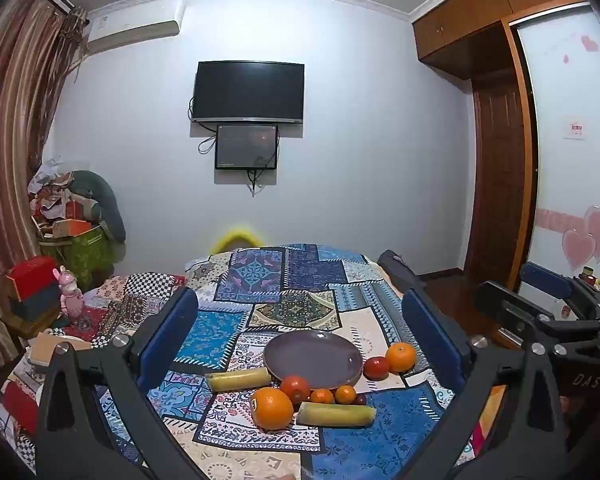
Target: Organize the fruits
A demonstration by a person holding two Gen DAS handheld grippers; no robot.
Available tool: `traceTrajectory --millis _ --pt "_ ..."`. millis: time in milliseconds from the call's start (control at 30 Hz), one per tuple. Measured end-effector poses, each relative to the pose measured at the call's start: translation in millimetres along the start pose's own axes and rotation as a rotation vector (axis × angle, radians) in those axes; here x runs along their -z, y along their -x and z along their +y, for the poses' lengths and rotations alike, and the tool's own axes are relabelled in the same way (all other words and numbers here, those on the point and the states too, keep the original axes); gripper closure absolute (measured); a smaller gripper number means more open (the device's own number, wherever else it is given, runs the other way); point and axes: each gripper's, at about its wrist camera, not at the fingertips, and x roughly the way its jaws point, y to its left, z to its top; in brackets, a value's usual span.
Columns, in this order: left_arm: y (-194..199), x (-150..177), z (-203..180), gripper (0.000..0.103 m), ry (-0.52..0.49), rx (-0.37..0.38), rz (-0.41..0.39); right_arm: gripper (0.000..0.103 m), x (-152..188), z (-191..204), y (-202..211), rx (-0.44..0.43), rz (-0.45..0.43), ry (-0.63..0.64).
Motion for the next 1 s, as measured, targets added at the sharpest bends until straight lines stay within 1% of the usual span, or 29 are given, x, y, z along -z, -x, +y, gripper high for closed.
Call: traceTrajectory --millis 367,433,467,567,1000 --pt "-2 -3 -11 0.0 -0.01 -0.012 0.0 0.0 -2 5 0 0.012 -0.012 0.017" --pt "-1 0 -1 0.0 -0.002 0.001 -0.002 0.0 1 4 -4 0.01 -0.013 0.006" --pt "0 0 -1 0.0 -0.003 0.001 -0.002 0.0 -1 1 4 0.009 -0.019 0.002" --pt "-1 0 -1 0.0 -0.002 0.002 -0.001 0.0 -4 2 7 0.01 -0.021 0.004" --pt "-4 2 0 0.0 -0.004 0.01 0.008 0.0 -10 1 11 0.017 -0.016 0.012"
